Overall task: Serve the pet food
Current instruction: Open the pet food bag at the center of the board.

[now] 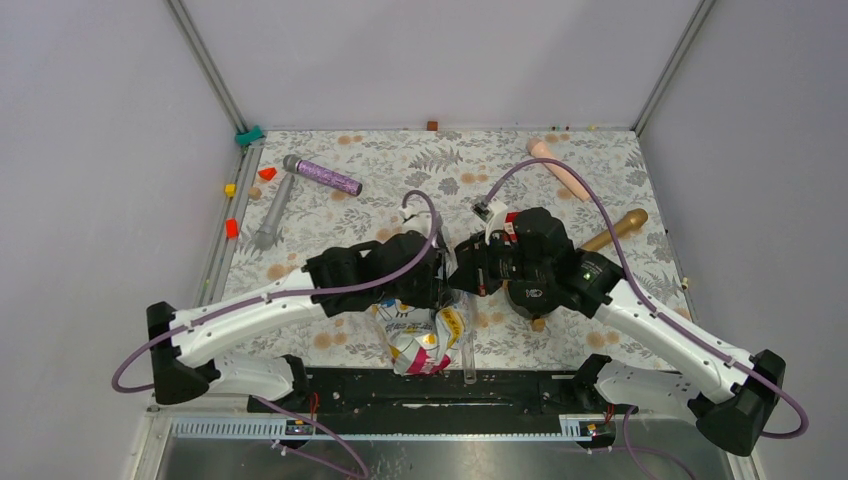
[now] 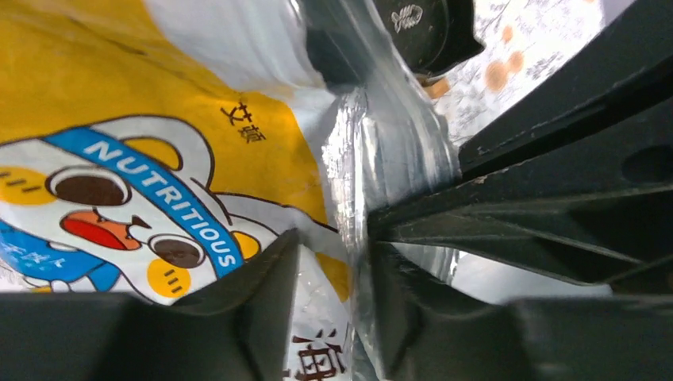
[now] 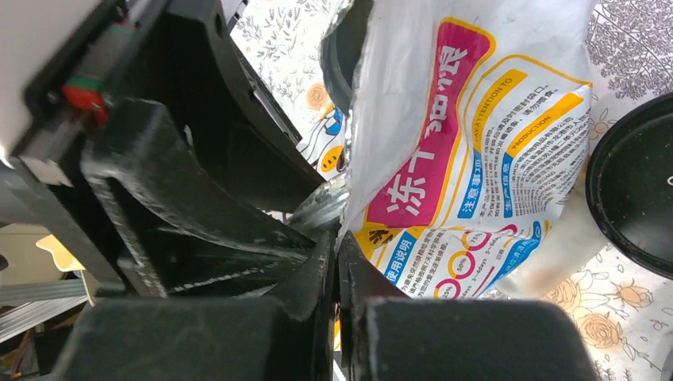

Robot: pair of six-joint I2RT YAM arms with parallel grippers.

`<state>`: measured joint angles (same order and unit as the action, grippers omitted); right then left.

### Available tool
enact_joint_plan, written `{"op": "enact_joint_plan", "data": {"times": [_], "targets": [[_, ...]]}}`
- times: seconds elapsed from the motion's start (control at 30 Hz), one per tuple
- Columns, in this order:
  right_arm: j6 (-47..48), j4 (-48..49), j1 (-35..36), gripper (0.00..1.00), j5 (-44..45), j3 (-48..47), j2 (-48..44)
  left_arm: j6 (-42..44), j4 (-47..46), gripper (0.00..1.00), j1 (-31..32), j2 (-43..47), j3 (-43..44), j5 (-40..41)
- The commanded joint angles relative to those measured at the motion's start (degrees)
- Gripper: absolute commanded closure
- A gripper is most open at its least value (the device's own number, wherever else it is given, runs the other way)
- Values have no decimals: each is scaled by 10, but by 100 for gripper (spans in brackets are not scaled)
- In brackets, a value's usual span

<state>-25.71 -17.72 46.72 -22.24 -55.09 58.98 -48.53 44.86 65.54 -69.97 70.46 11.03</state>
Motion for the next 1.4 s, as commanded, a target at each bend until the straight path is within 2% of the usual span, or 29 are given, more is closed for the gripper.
{"op": "enact_joint_plan", "data": {"times": [0.0,0.03,0.07,0.17,0.37,0.53,0.63,0.83,0.97,1.07,1.2,1.37], "targets": [[0,14,9,100,-42,-27,-19,11,-12,86,17,-40,40,-7],[3,8,9,100,-37,-29,-20,9,6,99,19,-44,49,9],[8,-2,9,100,-29,-32,-20,4,28,100,20,-44,59,33],[42,-50,9,100,21,-50,-25,-7,89,100,21,-23,75,100],[84,-167,9,100,250,-90,-37,-54,223,100,21,64,86,261],[86,-212,6,100,402,-106,-44,-50,260,100,10,140,74,296],[88,-218,3,100,437,-109,-51,-57,288,100,-12,178,70,318],[107,-186,1,100,417,-104,-59,-41,278,100,-82,218,57,337],[113,-106,2,100,263,-95,-39,3,201,100,-124,201,41,319],[109,-65,1,100,164,-122,9,36,147,100,-175,166,40,283],[115,-38,1,100,145,-192,81,54,130,100,-218,128,64,273],[129,4,1,100,138,-277,154,83,116,100,-259,135,88,278]]}}
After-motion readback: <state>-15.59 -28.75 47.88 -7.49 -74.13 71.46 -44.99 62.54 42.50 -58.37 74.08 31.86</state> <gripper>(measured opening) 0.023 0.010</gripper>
